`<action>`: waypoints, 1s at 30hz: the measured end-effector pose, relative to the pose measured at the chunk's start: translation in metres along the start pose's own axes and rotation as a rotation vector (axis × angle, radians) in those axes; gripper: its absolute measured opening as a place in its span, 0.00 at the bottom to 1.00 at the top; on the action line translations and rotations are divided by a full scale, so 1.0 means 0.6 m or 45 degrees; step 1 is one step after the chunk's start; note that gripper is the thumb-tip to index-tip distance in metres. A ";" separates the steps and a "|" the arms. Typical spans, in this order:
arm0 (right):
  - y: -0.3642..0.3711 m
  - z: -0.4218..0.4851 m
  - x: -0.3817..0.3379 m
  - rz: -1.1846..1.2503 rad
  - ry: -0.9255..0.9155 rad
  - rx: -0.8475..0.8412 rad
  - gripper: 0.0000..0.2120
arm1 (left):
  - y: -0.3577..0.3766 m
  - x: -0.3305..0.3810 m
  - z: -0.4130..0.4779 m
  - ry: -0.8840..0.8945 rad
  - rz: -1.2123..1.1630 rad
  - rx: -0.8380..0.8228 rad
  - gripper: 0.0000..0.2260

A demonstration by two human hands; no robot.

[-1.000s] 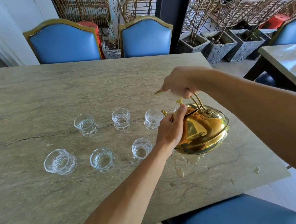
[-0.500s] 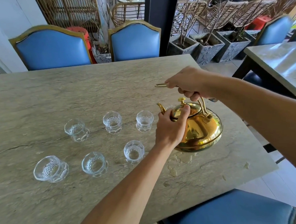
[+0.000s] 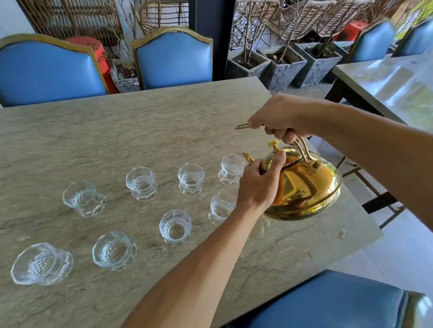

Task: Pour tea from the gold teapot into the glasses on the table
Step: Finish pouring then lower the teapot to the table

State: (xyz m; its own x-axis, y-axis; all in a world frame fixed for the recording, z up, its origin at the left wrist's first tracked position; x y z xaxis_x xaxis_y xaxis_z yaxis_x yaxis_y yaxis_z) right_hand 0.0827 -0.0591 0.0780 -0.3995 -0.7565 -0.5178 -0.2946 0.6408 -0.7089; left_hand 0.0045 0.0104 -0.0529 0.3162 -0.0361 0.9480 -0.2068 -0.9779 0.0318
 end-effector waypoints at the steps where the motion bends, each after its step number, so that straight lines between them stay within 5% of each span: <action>1: 0.000 0.004 0.002 -0.020 0.010 0.000 0.07 | 0.004 -0.003 0.003 -0.016 -0.006 -0.006 0.32; 19: 0.005 0.042 0.014 -0.061 0.077 -0.045 0.11 | 0.015 -0.026 0.032 -0.140 -0.067 -0.053 0.27; 30: 0.007 0.022 0.069 0.204 0.031 0.072 0.06 | 0.007 -0.025 0.038 -0.006 0.215 -0.038 0.28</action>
State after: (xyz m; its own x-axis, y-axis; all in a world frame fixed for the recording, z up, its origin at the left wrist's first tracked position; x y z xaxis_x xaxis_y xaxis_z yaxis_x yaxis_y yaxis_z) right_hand 0.0764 -0.0892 0.0473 -0.4587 -0.6416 -0.6148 -0.1768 0.7439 -0.6445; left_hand 0.0200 0.0018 -0.0745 0.2793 -0.2002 0.9391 -0.2851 -0.9512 -0.1180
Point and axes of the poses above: each hand's wrist, its own z-axis towards the middle knuckle, its own y-axis out of the palm, x = y × z, the point moved 3 cm from there along z, towards the middle knuckle, and after that the axes turned 1 degree about x, right-handed, at the moved point
